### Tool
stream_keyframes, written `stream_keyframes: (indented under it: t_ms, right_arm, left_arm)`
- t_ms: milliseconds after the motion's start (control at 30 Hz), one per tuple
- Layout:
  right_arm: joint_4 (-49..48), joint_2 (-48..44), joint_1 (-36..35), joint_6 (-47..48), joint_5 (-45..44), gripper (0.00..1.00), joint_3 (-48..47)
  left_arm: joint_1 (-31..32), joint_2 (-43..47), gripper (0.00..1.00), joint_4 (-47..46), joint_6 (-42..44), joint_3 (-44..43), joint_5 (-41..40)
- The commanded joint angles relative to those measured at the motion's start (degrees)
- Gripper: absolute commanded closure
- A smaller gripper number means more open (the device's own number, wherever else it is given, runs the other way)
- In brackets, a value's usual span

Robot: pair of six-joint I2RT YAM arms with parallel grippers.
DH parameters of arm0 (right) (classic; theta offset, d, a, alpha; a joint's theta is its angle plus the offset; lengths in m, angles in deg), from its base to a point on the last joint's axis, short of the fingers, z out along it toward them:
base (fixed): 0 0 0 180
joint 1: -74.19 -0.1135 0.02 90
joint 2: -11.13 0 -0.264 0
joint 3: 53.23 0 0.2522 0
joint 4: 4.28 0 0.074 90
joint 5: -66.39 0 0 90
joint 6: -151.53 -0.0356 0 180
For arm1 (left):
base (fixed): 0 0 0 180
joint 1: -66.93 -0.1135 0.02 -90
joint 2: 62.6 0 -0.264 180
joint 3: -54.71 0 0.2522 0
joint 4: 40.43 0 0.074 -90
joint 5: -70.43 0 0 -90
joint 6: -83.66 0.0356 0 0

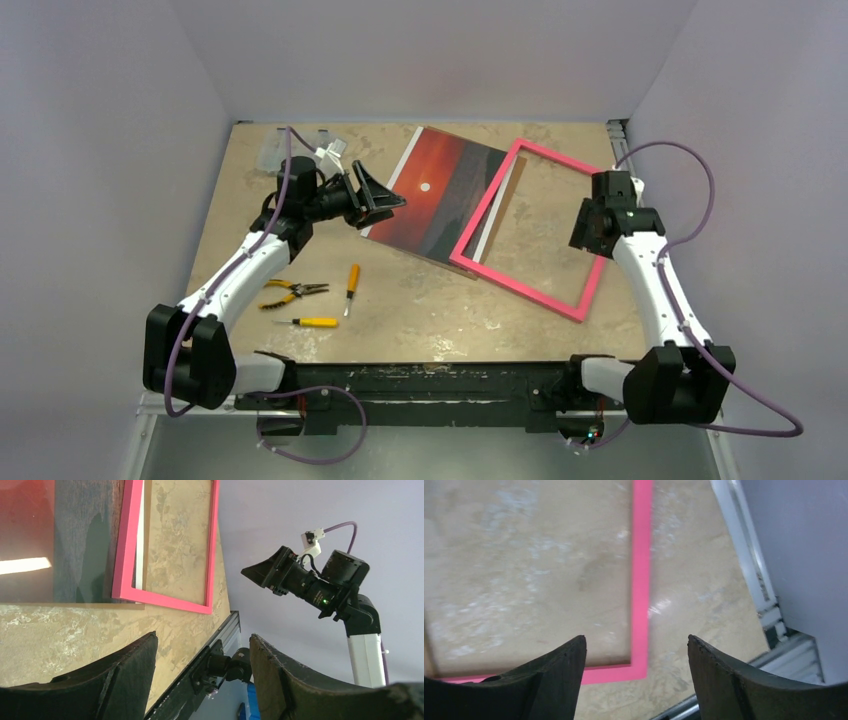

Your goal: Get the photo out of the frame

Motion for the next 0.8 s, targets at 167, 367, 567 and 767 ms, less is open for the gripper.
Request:
stream_keyframes:
  t_ms: [167, 367, 567, 767]
  right_arm:
    - [-24.5, 3.1, -20.4, -27.8, 9.9, 0.09, 3.0]
    - [-22.3, 22.2, -31.5, -40.9, 2.6, 0.08, -10.3]
    - [-8.6, 37.2, -38.3, -46.6, -8.4, 0.14, -25.3]
    - [-4.7, 44.3, -39.2, -48.8, -9.1, 0.33, -29.7]
  left_arm:
    - [0.5, 0.5, 0.35, -2.3, 0.0, -0.1, 0.9]
    - [0.5, -0.1, 0.35, -2.1, 0.2, -0.2, 0.8]
    - [0.5, -0.4, 0.35, -2.1, 0.0, -0.3, 1.1]
    - [0.5, -0.5, 0.35, -2.5, -0.3, -0.2, 1.5]
